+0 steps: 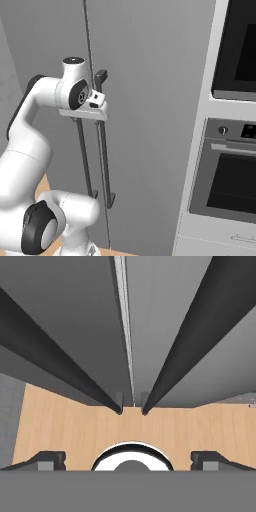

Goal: Take the strawberry from the fridge and place it on top of the pancake, located on the dining counter.

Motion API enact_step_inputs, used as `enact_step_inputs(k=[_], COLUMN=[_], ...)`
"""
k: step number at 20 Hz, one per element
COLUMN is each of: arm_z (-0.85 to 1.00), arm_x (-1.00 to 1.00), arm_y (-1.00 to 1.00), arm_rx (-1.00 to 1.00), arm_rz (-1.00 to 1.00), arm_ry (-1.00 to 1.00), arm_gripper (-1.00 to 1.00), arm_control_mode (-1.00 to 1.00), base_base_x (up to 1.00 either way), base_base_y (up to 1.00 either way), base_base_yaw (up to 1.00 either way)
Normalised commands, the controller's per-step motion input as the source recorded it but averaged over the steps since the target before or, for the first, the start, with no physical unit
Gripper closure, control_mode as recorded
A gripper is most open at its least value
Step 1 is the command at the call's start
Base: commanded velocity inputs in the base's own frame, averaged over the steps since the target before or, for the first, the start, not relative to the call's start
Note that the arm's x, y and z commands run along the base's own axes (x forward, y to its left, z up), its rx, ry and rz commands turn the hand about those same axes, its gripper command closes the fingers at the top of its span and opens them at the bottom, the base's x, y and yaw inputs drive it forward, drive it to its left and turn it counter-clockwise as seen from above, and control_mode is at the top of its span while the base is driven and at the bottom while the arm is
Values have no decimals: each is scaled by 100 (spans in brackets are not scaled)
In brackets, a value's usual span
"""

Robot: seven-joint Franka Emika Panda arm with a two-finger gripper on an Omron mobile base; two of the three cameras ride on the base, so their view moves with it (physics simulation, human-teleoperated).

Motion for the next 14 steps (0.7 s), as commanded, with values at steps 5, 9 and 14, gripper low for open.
enact_step_inputs(k=[5, 9, 14], arm_z=[0, 0, 0], arm_x=[0, 0, 0], arm_y=[0, 0, 0], arm_rx=[0, 0, 0], arm_rz=[0, 0, 0], arm_ry=[0, 0, 0], arm_gripper=[-100, -100, -100], arm_control_mode=[100, 100, 100], base_base_x=[-7, -37, -55], base_base_y=[0, 0, 0], base_base_yaw=[-1, 0, -1])
